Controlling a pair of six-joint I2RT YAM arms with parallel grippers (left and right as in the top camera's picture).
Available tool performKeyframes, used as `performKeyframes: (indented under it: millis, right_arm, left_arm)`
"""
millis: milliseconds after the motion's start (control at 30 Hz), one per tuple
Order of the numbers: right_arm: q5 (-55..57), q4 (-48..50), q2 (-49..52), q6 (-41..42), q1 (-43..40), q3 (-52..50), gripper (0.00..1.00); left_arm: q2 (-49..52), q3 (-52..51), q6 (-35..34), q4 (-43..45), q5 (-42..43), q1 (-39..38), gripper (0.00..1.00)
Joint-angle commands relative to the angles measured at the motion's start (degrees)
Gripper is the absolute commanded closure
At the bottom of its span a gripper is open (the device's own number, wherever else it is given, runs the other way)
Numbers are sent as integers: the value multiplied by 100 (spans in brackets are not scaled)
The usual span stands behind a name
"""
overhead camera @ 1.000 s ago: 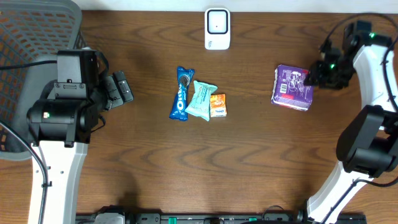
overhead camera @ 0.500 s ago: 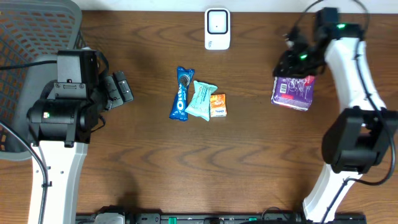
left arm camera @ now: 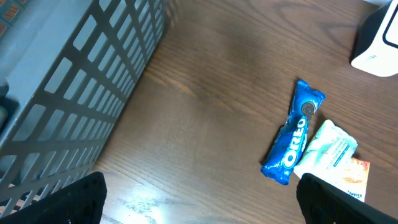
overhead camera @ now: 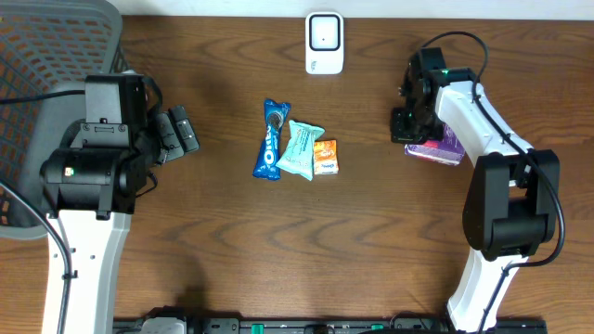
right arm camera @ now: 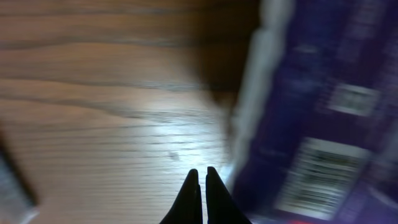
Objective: Scan the item barcode
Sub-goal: 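Move the right gripper left toward the orange packet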
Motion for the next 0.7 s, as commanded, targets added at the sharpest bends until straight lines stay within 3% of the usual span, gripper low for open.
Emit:
performKeyframes:
  millis: [0,333,467,667]
  right_arm:
    - [629,-66,-11,247,-50,-57,99]
    - [850,-83,-13,245,-133,-138,97]
    - [422,-284,-13,144,-116,184,86]
    - [-918,-640,-13,-334,0,907,61]
  left_arm:
    - [22,61,76,-22,-52,20,2]
    - [22,61,76,-22,-52,20,2]
    - [22,61,76,-22,-50,20,2]
    - [22,61,76,-22,-52,20,2]
